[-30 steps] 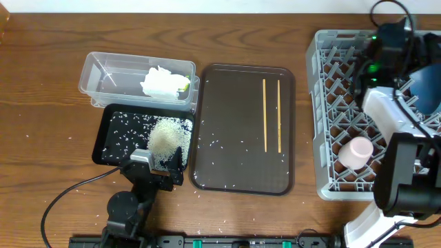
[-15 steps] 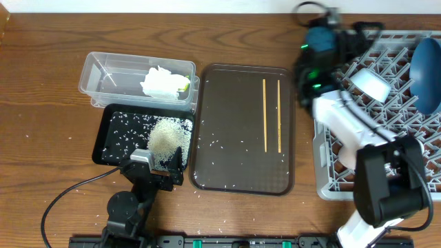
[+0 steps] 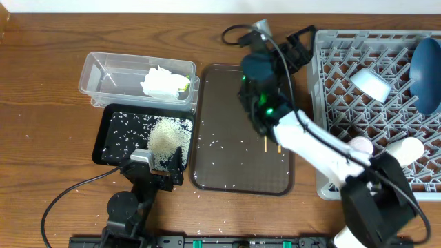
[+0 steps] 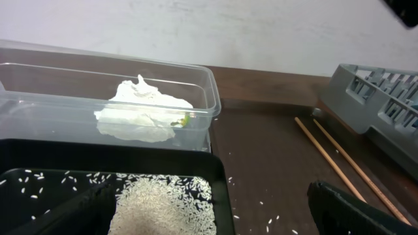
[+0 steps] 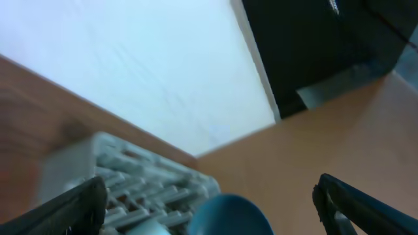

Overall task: Sort waste into correct bins and load items into the dishwasher rack
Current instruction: 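Reach the right gripper to the chopsticks and grasp one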

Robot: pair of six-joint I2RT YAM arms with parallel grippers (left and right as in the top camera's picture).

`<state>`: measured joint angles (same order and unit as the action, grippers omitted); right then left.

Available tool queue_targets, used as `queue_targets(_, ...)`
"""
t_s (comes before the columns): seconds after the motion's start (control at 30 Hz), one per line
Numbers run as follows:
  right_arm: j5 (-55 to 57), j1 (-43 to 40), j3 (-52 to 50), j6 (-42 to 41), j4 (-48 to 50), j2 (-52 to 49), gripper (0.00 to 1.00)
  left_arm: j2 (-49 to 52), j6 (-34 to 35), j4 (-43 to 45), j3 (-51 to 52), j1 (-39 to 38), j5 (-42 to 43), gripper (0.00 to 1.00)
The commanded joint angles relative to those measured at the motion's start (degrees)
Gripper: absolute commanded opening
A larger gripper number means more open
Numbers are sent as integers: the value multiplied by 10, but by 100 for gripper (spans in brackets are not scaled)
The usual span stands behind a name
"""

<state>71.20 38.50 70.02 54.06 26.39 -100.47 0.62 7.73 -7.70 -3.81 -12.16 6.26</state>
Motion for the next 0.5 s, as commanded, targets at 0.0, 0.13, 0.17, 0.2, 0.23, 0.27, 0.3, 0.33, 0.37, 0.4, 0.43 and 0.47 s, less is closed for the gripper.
queue_targets(0.0,-35,50,4,-90,-42,77,99,-4,5,-6,14,-2,8,96)
queue_targets(0.13,-113,103,4,-235,-224,156,99,-4,5,-6,14,-2,8,96)
queue_targets(0.17,-139,108,4,-285,-278,173,99,-4,5,-5,14,-2,8,96)
queue_targets(0.2,-176,110,4,-351,-342,193,99,-4,5,-6,14,-2,8,96)
queue_targets(0.23,-238,105,4,-445,-423,214,99,-4,5,-6,14,-2,8,96)
queue_targets(0.27,-280,99,4,-497,-466,224,99,-4,5,-6,14,-2,8,96)
queue_targets(0.3,-331,88,4,-555,-512,233,99,-4,5,-6,14,-2,8,96)
queue_targets(0.33,-379,75,4,-610,-553,238,99,-4,5,-5,14,-2,8,96)
queue_targets(0.37,-429,56,4,-673,-596,241,96,-4,5,-6,14,-2,8,96)
queue_targets(0.4,-474,35,4,-733,-636,240,94,-4,5,-6,14,-2,8,96)
queue_targets(0.43,-511,16,3,-777,-666,237,91,-4,5,-6,14,-2,8,96)
queue_targets(0.47,-548,-8,3,-815,-695,230,86,-4,5,-6,14,-2,8,96)
